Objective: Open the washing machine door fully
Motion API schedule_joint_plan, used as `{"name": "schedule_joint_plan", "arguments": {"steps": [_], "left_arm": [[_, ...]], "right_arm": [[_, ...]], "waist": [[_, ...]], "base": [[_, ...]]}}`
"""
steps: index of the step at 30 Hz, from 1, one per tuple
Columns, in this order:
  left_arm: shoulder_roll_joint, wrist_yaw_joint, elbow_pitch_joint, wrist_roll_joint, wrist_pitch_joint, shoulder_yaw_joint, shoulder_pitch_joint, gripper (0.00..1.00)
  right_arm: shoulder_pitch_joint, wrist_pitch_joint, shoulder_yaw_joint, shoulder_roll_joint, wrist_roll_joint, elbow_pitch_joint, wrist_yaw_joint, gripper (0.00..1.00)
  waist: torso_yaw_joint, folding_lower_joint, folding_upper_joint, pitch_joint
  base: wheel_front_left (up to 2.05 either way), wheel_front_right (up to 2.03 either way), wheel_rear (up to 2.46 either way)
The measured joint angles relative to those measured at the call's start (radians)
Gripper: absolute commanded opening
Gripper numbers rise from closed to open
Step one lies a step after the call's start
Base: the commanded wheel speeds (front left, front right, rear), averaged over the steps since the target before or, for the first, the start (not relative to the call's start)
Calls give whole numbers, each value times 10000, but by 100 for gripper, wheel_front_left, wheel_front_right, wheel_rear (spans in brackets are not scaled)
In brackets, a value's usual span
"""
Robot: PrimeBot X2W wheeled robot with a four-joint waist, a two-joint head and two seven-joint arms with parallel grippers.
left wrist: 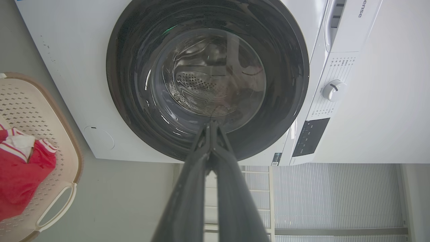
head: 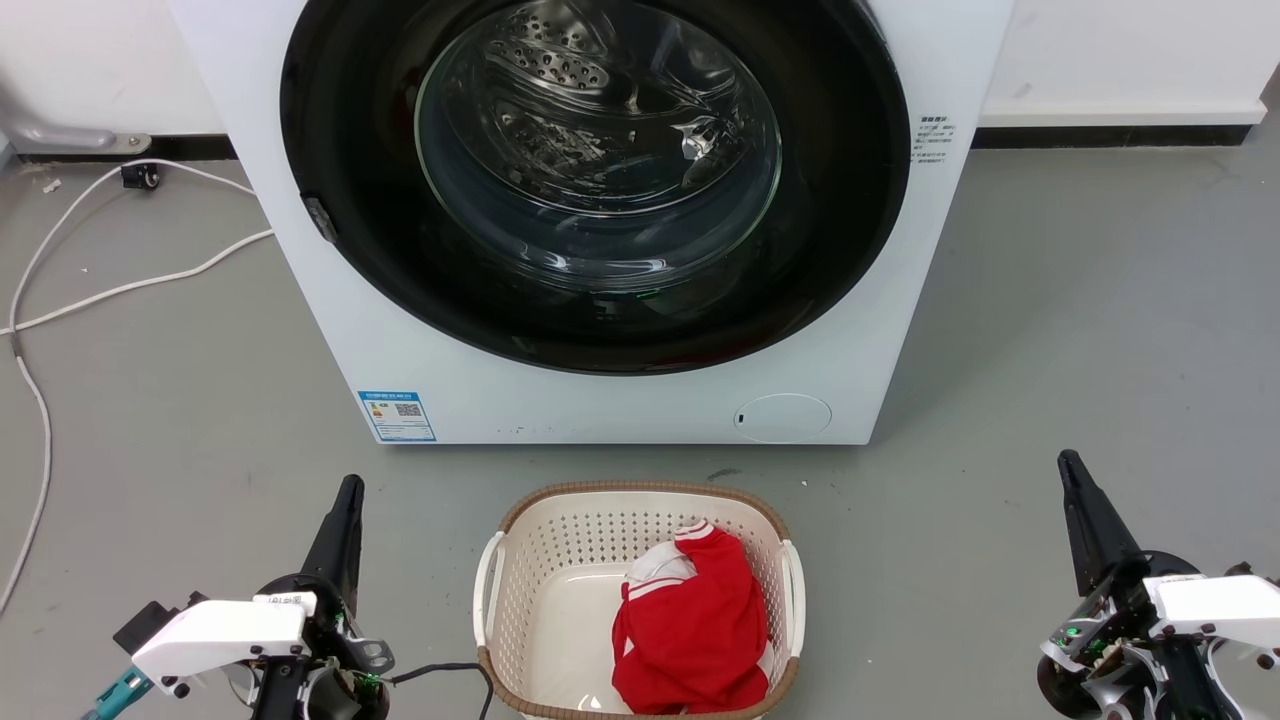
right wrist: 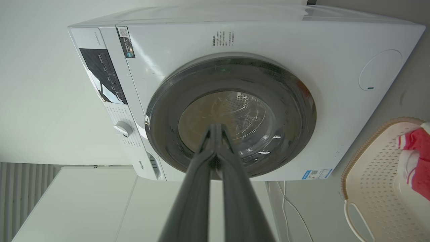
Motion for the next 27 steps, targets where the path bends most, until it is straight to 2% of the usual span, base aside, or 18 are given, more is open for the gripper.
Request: {"name": "schedule_joint_plan", "arguments": {"steps": [6,7,18,22,27], "left_arm": [[0,0,0,0,2,0,0,0],[-2,2,31,-4,0,-10,14,100],[-36,15,6,134,-372,-353,245,100],[-38,15,-261,533,-558,-433,239,100],[-36,15,-727,1446,-803,-420,196,100]], "right_arm": [[0,0,-6,4,-8,0,0,0],[20,-2,-2,4,-6,23,2,100],[350,-382,159,38,-81,10,0,100],[430,-579,150,38,-579,-194,0,100],[430,-790,130,40,-1887,-631,0,100]], "waist": [[0,0,0,0],[0,0,0,0],[10,0,0,-5],[30,0,0,-10],[50,0,0,-15]], "base": [[0,0,0],[0,0,0],[0,0,0],[0,0,0],[0,0,0]]}}
